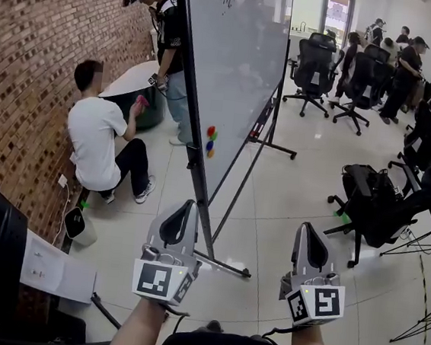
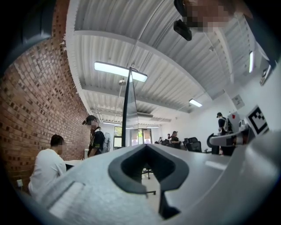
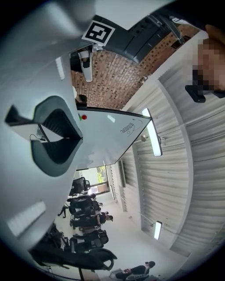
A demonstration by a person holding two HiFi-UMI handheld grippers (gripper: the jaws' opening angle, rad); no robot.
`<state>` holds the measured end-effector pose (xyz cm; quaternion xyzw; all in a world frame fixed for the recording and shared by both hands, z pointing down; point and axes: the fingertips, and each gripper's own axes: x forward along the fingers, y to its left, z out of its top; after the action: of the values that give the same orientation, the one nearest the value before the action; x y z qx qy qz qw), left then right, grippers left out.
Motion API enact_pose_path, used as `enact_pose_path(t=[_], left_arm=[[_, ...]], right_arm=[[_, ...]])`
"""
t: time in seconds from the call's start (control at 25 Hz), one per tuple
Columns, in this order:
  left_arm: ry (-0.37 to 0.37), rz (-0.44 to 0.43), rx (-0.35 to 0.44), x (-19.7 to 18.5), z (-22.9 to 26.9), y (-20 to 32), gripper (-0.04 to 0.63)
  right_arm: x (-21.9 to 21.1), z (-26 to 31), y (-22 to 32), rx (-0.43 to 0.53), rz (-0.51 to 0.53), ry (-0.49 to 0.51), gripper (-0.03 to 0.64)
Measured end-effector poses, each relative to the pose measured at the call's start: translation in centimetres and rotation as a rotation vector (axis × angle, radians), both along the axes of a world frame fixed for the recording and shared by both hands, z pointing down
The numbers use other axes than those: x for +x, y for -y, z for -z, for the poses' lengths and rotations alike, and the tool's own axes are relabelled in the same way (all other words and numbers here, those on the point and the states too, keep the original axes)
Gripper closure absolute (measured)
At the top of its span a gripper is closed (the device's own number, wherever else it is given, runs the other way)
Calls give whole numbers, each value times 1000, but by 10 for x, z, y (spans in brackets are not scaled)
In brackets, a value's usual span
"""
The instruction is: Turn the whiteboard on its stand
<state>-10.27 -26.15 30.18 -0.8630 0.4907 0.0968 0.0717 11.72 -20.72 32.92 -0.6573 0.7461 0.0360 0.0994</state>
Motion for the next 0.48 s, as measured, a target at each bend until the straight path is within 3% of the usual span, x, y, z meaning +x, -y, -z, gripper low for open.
enact_pose_path(t=[0.48], left_arm=[[-8, -46, -23, -16, -11, 30, 592]], right_arm=[[-22, -14, 19, -41, -47, 1, 609]])
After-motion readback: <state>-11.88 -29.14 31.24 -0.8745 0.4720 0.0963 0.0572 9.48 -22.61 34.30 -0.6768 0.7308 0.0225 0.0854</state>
